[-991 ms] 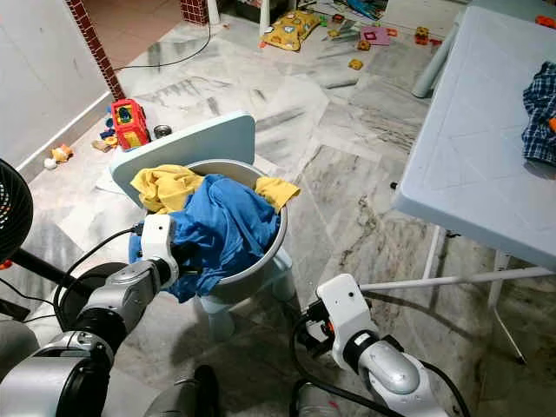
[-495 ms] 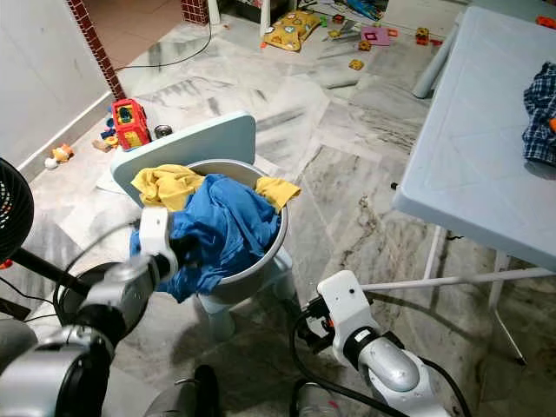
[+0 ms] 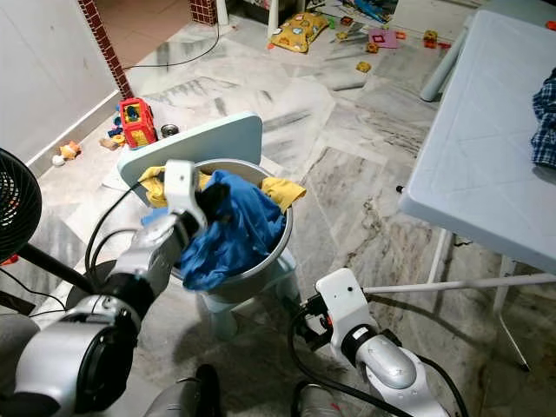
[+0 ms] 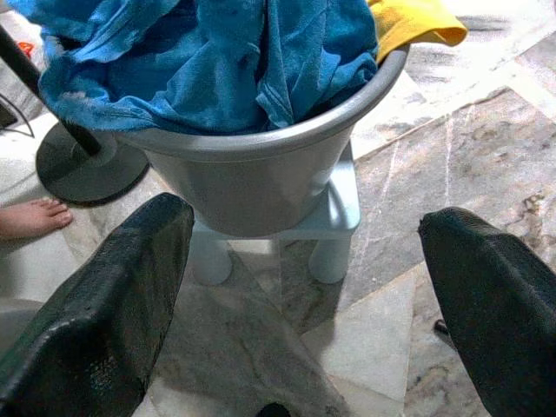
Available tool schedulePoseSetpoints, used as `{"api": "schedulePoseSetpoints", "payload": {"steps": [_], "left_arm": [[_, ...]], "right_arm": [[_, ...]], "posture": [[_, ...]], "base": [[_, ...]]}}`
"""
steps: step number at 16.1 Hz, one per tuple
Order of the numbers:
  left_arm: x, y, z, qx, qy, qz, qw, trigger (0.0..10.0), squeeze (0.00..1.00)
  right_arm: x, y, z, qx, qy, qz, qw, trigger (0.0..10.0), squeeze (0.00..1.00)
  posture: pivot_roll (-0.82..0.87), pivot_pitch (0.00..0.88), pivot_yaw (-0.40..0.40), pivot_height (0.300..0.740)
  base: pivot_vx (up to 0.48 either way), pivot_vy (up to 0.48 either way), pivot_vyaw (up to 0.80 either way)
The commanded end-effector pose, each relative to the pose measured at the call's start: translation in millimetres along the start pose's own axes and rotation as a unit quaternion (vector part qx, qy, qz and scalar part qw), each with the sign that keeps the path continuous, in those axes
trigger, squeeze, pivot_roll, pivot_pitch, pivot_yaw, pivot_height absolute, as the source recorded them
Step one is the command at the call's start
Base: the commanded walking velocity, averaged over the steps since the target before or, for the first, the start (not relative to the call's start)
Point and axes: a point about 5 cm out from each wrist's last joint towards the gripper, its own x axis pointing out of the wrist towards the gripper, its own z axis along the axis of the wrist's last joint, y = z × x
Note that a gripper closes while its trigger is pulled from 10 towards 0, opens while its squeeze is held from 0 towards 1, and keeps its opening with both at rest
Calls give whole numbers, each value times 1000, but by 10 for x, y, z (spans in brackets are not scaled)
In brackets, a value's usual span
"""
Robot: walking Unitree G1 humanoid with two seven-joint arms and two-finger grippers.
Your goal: Hang hanger
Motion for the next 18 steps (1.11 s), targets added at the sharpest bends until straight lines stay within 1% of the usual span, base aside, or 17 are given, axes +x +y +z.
{"api": "schedulePoseSetpoints", "payload": {"steps": [1, 2, 3, 4, 5, 6, 7, 8, 9, 10, 11, 12, 13, 15, 16, 18], "left_arm": [[23, -36, 17, 23, -2, -4, 1000, 0, 0], [-6, 4, -125, 64, 55, 10, 996, 0, 0], [-38, 27, -206, 74, 79, 8, 994, 6745, 0], [-57, 43, -246, 76, 90, 7, 993, 10000, 0], [-98, 79, -318, 84, 109, 4, 990, 10000, 0], [-161, 138, -407, 106, 136, -2, 985, 10000, 1000], [-222, 216, -458, 133, 151, -1, 980, 10000, 1000], [-250, 258, -469, 148, 156, 0, 977, 10000, 1000], [-293, 336, -458, 169, 158, 2, 973, 10000, 1000], [-351, 454, -397, 204, 154, 2, 967, 10000, 1000], [-376, 511, -332, 226, 145, 1, 963, 10000, 1000], [-400, 550, -264, 237, 131, -1, 963, 10000, 1000], [-427, 564, -226, 244, 118, -2, 962, 10000, 1000], [-510, 532, -241, 269, 95, -13, 958, 10000, 1000], [-560, 504, -282, 281, 93, -30, 955, 10000, 1000], [-681, 461, -425, 304, 115, -65, 944, 10000, 1000]], "right_arm": [[0, -3, -33, 2, 6, -8, 1000, 10000, 0], [8, 4, -29, 1, 5, -9, 1000, 10000, 0], [4, -1, -31, 1, 4, -10, 1000, 10000, 0], [2, -4, -32, 1, 4, -11, 1000, 10000, 0], [1, -8, -36, 1, 5, -12, 1000, 10000, 0], [3, -7, -43, 1, 5, -13, 1000, 10000, 0], [13, -1, -46, 2, 5, -13, 1000, 10000, 0], [19, 2, -46, 2, 4, -13, 1000, 10000, 0], [34, 5, -41, 3, 3, -12, 1000, 10000, 0], [63, 0, -38, 3, 2, -12, 1000, 10000, 0], [77, -3, -36, 3, 1, -12, 1000, 10000, 0], [92, -6, -34, 3, -1, -12, 1000, 10000, 0], [111, -9, -34, 3, -2, -12, 1000, 10000, 0], [153, -12, -22, 2, -6, -14, 1000, 10000, 0], [171, -18, -17, 1, -7, -15, 1000, 10000, 0], [198, -56, -12, -1, -8, -25, 1000, 10000, 0]], "posture": [[-294, 200, 29, 740], [-296, 199, 32, 740], [-296, 199, 34, 740], [-294, 198, 36, 740], [-287, 197, 38, 740], [-284, 197, 38, 740], [-275, 194, 39, 740], [-275, 194, 39, 740], [-262, 188, 39, 740], [-251, 181, 37, 740], [-243, 177, 37, 740], [-238, 172, 38, 740], [-228, 164, 39, 740], [-219, 153, 37, 740], [-215, 149, 37, 740], [-212, 140, 38, 740]], "base": [[0, 0, 0], [0, 0, 0], [0, 0, 0], [0, 0, 0], [0, 0, 0], [0, 0, 0], [0, 0, 0], [0, 0, 0], [0, 0, 0], [0, 0, 0], [0, 0, 0], [0, 0, 0], [0, 0, 0], [0, 0, 0], [0, 0, 0], [0, 0, 0]]}}
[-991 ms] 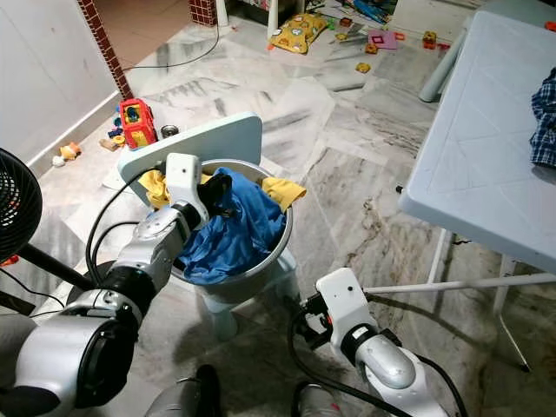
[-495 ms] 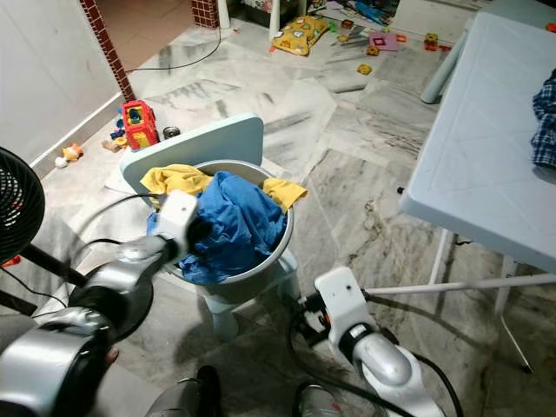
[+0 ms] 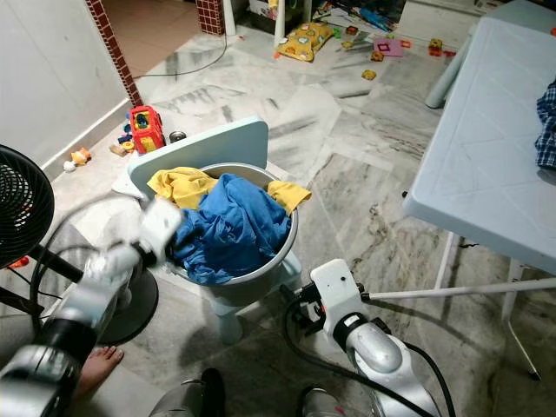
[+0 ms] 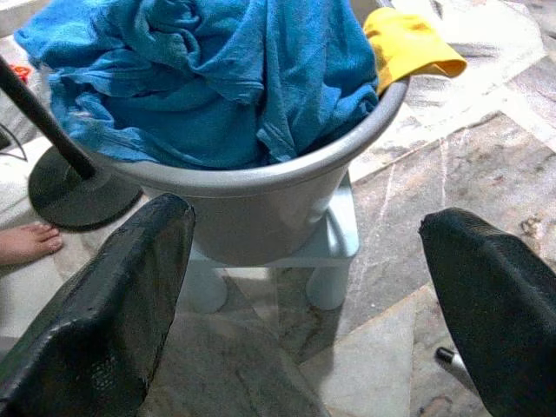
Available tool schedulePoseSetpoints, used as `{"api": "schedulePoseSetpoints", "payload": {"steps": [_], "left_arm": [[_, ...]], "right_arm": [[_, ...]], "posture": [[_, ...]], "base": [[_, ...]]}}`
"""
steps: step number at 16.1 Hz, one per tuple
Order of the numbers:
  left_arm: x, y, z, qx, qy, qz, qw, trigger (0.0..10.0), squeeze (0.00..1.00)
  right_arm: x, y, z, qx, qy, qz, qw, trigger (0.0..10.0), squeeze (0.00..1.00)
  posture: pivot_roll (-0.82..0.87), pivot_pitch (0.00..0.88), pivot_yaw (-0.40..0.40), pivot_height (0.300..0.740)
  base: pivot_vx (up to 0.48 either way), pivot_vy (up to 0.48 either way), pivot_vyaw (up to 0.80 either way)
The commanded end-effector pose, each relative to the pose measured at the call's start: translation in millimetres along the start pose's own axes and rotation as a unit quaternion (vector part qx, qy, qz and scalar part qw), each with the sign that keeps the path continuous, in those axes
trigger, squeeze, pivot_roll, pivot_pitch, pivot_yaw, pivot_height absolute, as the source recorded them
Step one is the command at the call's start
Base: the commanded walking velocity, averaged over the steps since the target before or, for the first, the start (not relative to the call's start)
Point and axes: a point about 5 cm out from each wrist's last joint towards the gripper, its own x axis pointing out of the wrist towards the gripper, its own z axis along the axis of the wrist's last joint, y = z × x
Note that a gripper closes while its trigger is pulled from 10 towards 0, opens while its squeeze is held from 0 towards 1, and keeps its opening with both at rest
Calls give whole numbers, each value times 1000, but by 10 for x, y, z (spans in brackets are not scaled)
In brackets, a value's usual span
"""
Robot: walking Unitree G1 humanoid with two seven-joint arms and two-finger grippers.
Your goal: Hang hanger
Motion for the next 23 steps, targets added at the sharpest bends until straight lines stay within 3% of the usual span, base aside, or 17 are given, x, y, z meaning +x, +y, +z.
{"api": "schedulePoseSetpoints", "payload": {"steps": [1, 3, 5, 7, 11, 12, 13, 17, 23], "left_arm": [[-59, -55, -70, 32, 16, -27, 999, 10000, 1000], [-137, -100, -173, 51, 33, -31, 998, 10000, 1000], [-241, -171, -246, 15, 32, -9, 999, 10000, 1000], [-397, -248, -324, -48, 29, 40, 998, 10000, 0], [-573, -384, -357, -111, 11, 72, 991, 10000, 12], [-589, -428, -348, -119, 9, 69, 990, 10000, 180], [-593, -474, -309, -124, 8, 66, 990, 10000, 0], [-558, -496, -272, -159, 16, 73, 984, 10000, 0], [-503, -436, -217, -180, 16, 83, 980, 10000, 0]], "right_arm": [[6, -33, -20, -3, 2, -8, 1000, 10000, 0], [23, -57, -28, -4, 3, -13, 1000, 10000, 0], [12, -83, -58, 0, 5, -25, 1000, 10000, 0], [-3, -127, -94, 6, 8, -39, 999, 10000, 0], [14, -218, -75, 25, -1, -53, 998, 10000, 0], [29, -242, -67, 27, -3, -56, 998, 10000, 0], [46, -261, -57, 28, -5, -59, 998, 10000, 0], [58, -258, -77, 31, -3, -60, 998, 10000, 0], [71, -281, -78, 27, -3, -64, 998, 10000, 0]], "posture": [[-209, 134, 38, 740], [-210, 126, 45, 740], [-208, 100, 54, 740], [-199, 83, 56, 740], [-187, 62, 53, 740], [-184, 56, 52, 740], [-184, 51, 53, 740], [-191, 45, 47, 740], [-194, 37, 50, 740]], "base": [[0, 0, 0], [0, 0, 0], [0, 0, 0], [0, 0, 0], [0, 0, 0], [0, 0, 0], [0, 0, 0], [0, 0, 0], [0, 339, 0]]}}
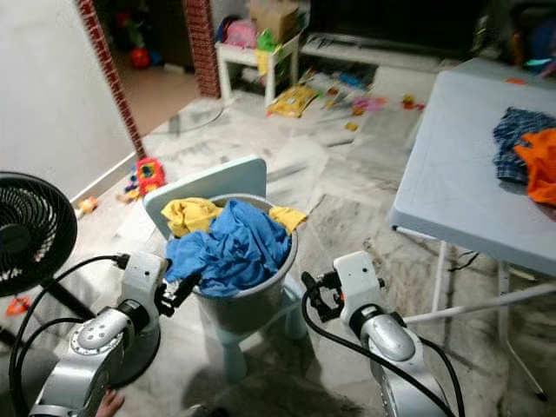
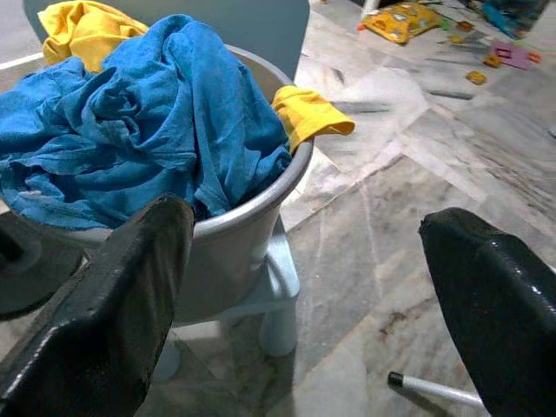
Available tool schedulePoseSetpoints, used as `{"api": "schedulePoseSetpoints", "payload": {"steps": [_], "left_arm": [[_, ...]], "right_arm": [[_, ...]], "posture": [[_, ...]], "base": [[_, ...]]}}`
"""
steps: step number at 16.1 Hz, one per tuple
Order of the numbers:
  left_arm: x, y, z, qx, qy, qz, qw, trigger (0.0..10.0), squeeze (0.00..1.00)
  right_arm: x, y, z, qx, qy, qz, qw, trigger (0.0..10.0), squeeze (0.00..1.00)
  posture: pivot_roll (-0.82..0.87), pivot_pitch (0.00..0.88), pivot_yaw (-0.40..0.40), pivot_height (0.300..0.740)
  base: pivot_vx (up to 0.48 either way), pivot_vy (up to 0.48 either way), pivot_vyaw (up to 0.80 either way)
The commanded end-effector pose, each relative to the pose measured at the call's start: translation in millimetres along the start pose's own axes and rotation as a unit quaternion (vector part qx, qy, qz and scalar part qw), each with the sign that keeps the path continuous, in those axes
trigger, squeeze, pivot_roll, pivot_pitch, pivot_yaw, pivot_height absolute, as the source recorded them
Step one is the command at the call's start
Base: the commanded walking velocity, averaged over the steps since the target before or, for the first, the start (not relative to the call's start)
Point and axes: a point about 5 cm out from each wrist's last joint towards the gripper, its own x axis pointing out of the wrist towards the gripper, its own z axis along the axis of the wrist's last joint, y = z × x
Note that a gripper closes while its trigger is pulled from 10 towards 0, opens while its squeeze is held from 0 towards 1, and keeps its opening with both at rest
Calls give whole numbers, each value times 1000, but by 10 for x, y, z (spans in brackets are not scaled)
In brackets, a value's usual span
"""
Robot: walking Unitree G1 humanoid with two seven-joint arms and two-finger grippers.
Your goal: Hang hanger
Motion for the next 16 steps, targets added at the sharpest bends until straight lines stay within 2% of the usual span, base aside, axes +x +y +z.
{"api": "schedulePoseSetpoints", "payload": {"steps": [1, 6, 8, 10, 14, 16], "left_arm": [[3, 43, 49, 1, -3, 9, 1000, 10000, 0], [54, 12, 81, -9, -6, 6, 1000, 10000, 0], [79, 18, 118, -19, -18, 12, 1000, 10000, 0], [85, 43, 127, -51, -26, 27, 998, 10000, 0], [78, 59, 114, -72, -30, 30, 997, 10000, 0], [82, 66, 121, -79, -34, 32, 996, 10000, 0]], "right_arm": [[3, -22, 5, -2, -3, -8, 1000, 10000, 0], [13, -53, 9, -5, -4, -13, 1000, 10000, 0], [31, -78, 27, -7, -7, -16, 1000, 10000, 0], [54, -98, 36, -7, -10, -19, 1000, 10000, 0], [94, -110, 69, -10, -15, -16, 1000, 10000, 0], [105, -106, 71, -11, -16, -13, 1000, 10000, 0]], "posture": [[-195, 36, 52, 740], [-205, 21, 51, 740], [-206, 11, 49, 740], [-206, 0, 45, 740], [-201, 0, 38, 740], [-200, 0, 36, 740]], "base": [[0, 371, 0], [0, 372, 0], [0, 0, 0], [0, 0, 0], [0, 0, 0], [126, 0, -550]]}}
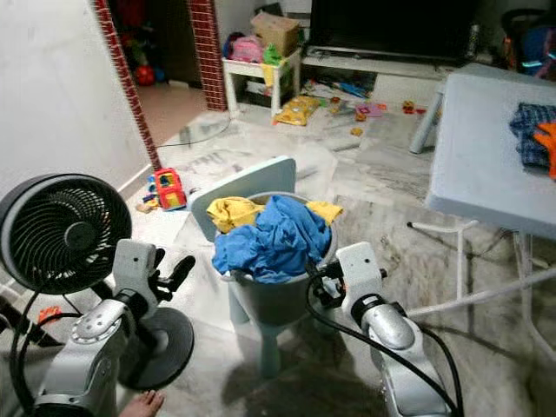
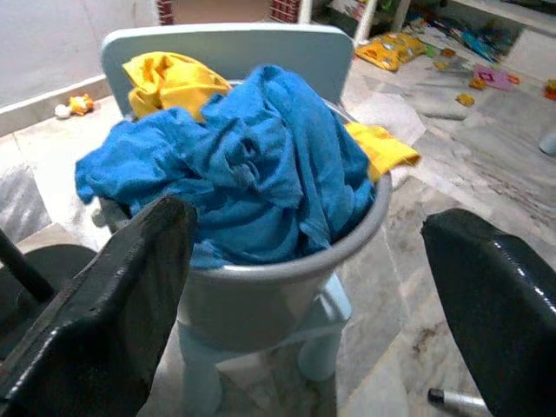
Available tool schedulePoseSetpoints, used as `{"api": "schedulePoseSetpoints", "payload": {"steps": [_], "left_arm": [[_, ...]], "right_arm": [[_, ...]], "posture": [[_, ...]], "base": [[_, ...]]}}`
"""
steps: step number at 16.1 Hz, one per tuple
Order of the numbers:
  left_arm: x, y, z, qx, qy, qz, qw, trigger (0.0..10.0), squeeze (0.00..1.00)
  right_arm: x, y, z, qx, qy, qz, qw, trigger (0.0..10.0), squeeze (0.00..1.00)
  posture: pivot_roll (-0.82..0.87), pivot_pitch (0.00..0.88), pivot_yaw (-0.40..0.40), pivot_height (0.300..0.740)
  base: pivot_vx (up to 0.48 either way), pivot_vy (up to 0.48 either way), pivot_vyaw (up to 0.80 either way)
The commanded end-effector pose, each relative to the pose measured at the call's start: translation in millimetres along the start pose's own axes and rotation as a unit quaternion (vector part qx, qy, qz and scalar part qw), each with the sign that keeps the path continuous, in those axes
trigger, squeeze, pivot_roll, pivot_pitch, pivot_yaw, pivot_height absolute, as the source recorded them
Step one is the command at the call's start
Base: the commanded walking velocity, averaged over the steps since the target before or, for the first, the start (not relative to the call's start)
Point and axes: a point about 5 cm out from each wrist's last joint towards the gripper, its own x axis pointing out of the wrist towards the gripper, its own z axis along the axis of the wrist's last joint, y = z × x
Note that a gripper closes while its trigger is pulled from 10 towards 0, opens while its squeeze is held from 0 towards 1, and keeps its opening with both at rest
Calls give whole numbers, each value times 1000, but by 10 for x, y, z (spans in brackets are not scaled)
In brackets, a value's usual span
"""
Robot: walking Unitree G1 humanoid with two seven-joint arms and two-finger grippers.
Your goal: Hang hanger
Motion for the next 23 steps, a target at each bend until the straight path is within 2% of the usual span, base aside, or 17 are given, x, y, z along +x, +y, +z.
{"api": "schedulePoseSetpoints", "payload": {"steps": [1, 20, 23], "left_arm": [[6, 20, 16, -4, -2, 1, 1000, 10000, 0], [18, -50, -8, -14, 5, -16, 1000, 10000, 0], [39, -52, -80, 7, 39, -16, 999, 10000, 0]], "right_arm": [[14, 0, 11, -3, -3, 3, 1000, 10000, 0], [1, 66, -23, -12, -1, 19, 1000, 10000, 0], [7, 82, -21, -14, -1, 21, 1000, 10000, 0]], "posture": [[-201, 0, 35, 740], [-205, 0, 42, 740], [-203, 1, 38, 740]], "base": [[262, 0, -587], [311, 0, -24], [85, 0, 0]]}}
